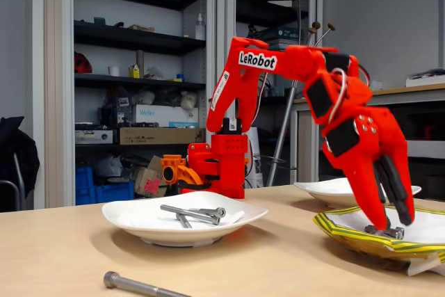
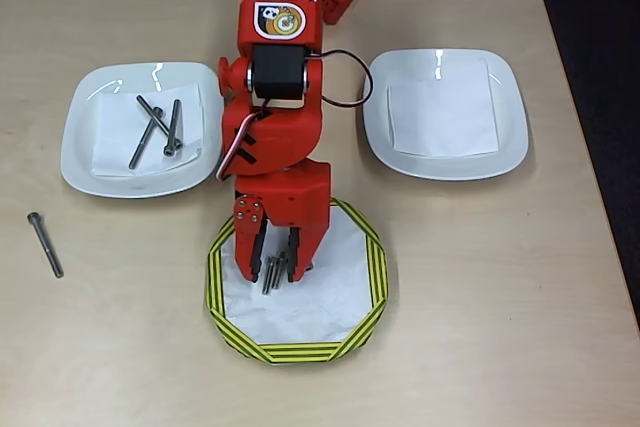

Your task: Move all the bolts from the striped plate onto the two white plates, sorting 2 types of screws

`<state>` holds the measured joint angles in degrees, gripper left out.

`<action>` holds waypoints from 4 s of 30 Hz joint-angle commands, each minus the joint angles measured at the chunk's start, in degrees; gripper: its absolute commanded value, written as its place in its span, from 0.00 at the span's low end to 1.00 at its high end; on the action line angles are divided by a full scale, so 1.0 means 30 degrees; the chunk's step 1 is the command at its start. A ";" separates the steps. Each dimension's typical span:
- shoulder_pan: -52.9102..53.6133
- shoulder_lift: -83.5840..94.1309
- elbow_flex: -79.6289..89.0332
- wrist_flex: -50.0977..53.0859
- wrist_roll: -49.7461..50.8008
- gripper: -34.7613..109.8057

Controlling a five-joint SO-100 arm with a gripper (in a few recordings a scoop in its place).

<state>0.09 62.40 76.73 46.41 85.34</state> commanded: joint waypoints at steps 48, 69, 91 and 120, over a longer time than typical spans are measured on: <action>0.0557 0.0498 -0.2461 0.6562 -0.1992 0.24; -0.3545 0.3281 -0.3135 1.0459 0.2432 0.24; -1.1279 1.7842 1.3359 0.6357 1.2480 0.34; -0.2227 0.2900 0.2344 0.1758 0.0791 0.36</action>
<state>-7.47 71.10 85.61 53.88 88.33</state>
